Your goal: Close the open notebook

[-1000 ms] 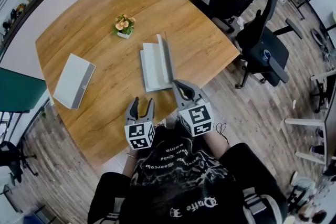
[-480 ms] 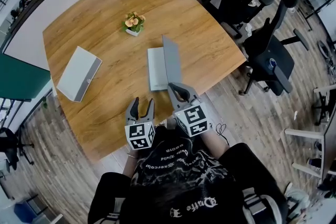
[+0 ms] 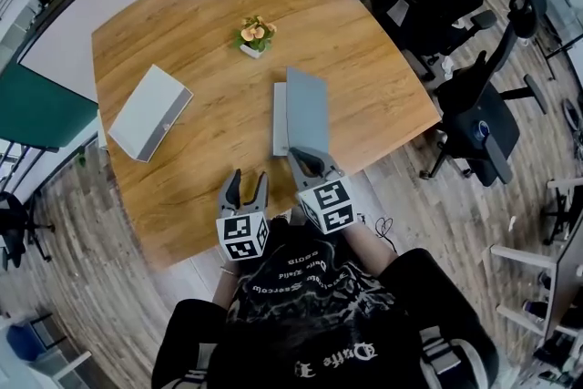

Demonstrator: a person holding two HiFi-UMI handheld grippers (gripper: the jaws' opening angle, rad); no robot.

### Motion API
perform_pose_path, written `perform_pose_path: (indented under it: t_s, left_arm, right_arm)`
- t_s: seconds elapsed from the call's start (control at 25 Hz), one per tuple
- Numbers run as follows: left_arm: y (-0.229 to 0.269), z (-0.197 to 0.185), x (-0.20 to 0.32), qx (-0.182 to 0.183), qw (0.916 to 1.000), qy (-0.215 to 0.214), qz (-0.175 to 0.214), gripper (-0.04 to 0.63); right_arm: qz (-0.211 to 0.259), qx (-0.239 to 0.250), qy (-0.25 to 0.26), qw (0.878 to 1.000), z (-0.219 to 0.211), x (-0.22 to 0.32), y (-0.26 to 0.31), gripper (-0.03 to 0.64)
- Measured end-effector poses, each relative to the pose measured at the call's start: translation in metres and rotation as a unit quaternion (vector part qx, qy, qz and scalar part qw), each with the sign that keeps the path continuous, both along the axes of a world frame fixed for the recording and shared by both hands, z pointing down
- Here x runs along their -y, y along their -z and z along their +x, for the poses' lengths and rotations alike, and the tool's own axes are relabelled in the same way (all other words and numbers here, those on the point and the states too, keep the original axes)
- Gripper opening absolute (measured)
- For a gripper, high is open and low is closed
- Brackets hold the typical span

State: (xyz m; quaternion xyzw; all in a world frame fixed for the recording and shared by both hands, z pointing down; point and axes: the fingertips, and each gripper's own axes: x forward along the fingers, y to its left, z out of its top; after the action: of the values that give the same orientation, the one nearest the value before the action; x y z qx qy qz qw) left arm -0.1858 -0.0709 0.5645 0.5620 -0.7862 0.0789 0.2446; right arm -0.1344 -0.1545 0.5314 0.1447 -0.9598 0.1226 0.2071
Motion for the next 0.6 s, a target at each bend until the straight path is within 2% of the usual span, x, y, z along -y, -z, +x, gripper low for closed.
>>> perform_pose_path:
  t_s: [0.28,0.6]
  left_arm:
    - [0.002,-0.01,-0.014,0.001,0.9995,0.032,0.001,0.262]
    - [0.003,-0.029,-0.031,-0.002,0.9977,0.067,0.004,0.258]
  right_arm:
    - [-0.027,-0.013,0.018,0.999,-0.011,-0.006,-0.018,0.009]
    - [-0.051,-0.052,0.037,0.997,-0.027,-0.015,-0.047,0.011]
